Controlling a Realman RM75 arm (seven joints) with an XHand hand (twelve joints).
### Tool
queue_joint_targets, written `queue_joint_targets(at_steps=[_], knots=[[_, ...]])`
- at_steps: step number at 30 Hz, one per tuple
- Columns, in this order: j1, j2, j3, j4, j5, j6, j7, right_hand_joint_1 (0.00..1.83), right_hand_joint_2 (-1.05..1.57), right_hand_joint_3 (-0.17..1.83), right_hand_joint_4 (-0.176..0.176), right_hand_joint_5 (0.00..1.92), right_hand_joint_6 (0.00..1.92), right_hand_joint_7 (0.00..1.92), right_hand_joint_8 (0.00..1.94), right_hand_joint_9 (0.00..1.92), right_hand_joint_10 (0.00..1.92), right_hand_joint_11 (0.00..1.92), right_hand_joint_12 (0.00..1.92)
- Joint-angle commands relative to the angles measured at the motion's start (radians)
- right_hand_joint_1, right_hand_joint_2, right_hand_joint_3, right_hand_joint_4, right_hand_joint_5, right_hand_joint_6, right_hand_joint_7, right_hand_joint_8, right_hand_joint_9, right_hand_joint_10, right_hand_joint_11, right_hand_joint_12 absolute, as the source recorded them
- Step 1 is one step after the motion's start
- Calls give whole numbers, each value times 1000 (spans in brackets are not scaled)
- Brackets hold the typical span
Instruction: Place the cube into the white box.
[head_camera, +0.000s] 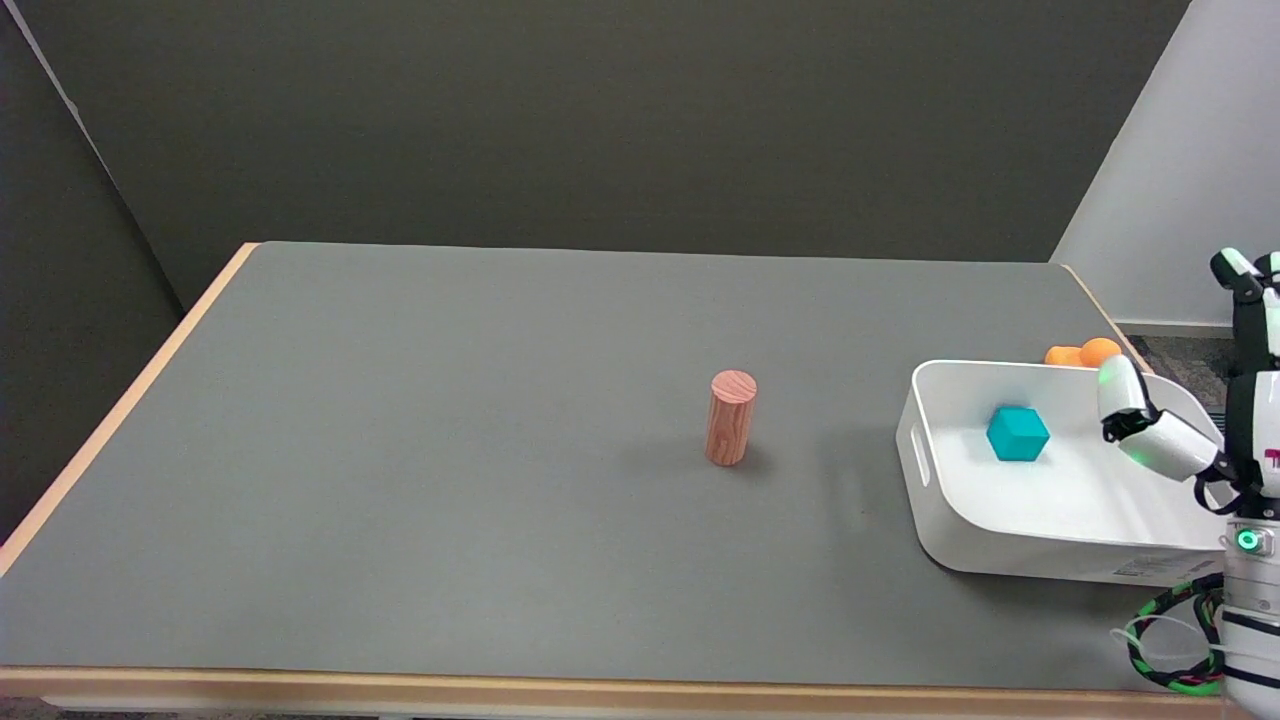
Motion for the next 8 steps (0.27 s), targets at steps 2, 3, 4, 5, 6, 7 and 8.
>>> queue_joint_targets(at_steps=[2,3,4,5,6,7,8], knots=[[119,3,-95,-34,-76,134,109,422,560,927,58,78,409,13,103,-1,229,-1,217],[124,-1,-101,-35,-80,137,112,424,561,927,58,78,408,13,102,-1,227,-1,203],[133,-8,-104,-41,-89,137,116,424,564,926,59,82,407,17,104,-1,227,-1,188],[139,-12,-107,-46,-97,137,116,421,571,924,62,92,406,25,109,-1,230,-1,174],[141,-12,-107,-48,-101,136,116,418,578,923,65,100,404,32,116,-1,236,-1,165],[144,-12,-109,-49,-105,133,116,417,585,922,65,104,401,36,123,-1,244,-1,165],[145,-12,-114,-49,-107,133,116,416,592,922,64,107,399,40,130,-1,251,-1,164]])
